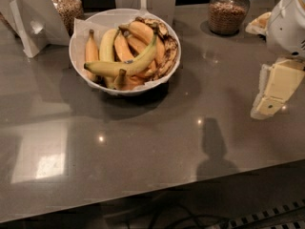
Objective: Pick banana from white bowl
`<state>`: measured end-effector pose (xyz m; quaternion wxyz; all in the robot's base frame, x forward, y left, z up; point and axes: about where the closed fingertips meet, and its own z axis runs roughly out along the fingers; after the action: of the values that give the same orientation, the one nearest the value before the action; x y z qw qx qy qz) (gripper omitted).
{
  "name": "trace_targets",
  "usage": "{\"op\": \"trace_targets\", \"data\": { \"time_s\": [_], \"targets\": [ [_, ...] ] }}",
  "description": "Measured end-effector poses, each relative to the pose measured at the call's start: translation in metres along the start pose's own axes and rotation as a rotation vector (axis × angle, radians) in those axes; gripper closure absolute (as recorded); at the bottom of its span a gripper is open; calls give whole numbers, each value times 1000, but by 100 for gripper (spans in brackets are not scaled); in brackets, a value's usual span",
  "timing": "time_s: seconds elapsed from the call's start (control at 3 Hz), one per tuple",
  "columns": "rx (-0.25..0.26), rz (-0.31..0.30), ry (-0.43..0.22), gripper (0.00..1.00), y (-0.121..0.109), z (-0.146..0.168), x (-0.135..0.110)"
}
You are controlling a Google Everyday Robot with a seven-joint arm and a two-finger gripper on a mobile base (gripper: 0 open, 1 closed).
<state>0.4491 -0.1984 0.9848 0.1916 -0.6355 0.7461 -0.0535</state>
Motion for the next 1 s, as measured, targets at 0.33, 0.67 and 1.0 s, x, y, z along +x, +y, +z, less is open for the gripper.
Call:
{"op": "trace_targets", "data": {
  "time_s": [0.33,0.67,1.0],
  "targets": [
    [85,-173,-103,0,-19,-2,-44],
    [141,-363,-208,0,-33,-4,-98],
    [147,-543,-309,0,-43,5,-153]
  ]
}}
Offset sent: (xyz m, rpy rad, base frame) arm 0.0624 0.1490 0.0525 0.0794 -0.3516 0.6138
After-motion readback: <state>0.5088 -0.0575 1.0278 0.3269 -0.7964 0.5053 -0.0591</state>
